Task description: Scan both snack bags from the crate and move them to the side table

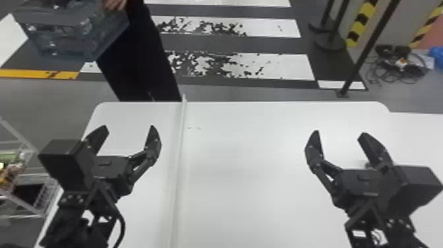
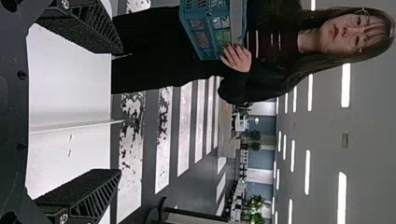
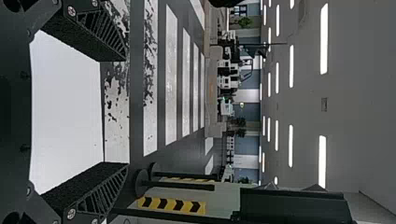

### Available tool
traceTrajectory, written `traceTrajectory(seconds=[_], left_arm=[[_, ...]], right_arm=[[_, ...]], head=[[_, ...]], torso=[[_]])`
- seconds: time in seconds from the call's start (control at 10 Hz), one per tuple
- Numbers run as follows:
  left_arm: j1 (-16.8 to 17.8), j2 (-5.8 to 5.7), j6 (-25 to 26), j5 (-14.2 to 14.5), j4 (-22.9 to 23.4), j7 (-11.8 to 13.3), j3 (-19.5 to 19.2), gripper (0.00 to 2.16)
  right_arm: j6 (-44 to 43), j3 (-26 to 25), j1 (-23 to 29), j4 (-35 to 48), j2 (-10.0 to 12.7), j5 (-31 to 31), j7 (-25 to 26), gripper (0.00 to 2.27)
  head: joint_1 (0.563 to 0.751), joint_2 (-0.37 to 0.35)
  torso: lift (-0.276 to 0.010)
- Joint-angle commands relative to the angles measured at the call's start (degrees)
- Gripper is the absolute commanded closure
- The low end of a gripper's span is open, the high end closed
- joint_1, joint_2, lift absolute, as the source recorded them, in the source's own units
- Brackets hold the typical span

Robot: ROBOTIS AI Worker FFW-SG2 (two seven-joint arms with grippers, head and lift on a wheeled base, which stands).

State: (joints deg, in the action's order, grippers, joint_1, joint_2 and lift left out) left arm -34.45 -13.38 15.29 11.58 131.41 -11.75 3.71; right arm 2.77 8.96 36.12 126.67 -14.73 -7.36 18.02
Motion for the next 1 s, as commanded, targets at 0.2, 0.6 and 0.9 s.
traceTrajectory(seconds=[0.2, 0.6, 0.9], left_arm=[[0.00, 0.02, -0.38, -0.50, -0.01, 0.59, 0.34, 0.07], [-0.27, 0.02, -1.44, -1.03, 0.08, 0.06, 0.51, 0.07], [-0.35, -0.07, -2.84, -0.59, -0.10, -0.20, 0.60, 0.07]], right_arm=[[0.00, 0.00, 0.00, -0.02, 0.14, 0.06, 0.00, 0.12], [0.00, 0.00, 0.00, -0.10, 0.14, 0.06, 0.00, 0.12], [0.00, 0.09, 0.00, -0.10, 0.14, 0.24, 0.00, 0.12]], head=[[0.695, 0.012], [0.695, 0.011], [0.695, 0.012]], torso=[[-0.029], [-0.029], [-0.029]])
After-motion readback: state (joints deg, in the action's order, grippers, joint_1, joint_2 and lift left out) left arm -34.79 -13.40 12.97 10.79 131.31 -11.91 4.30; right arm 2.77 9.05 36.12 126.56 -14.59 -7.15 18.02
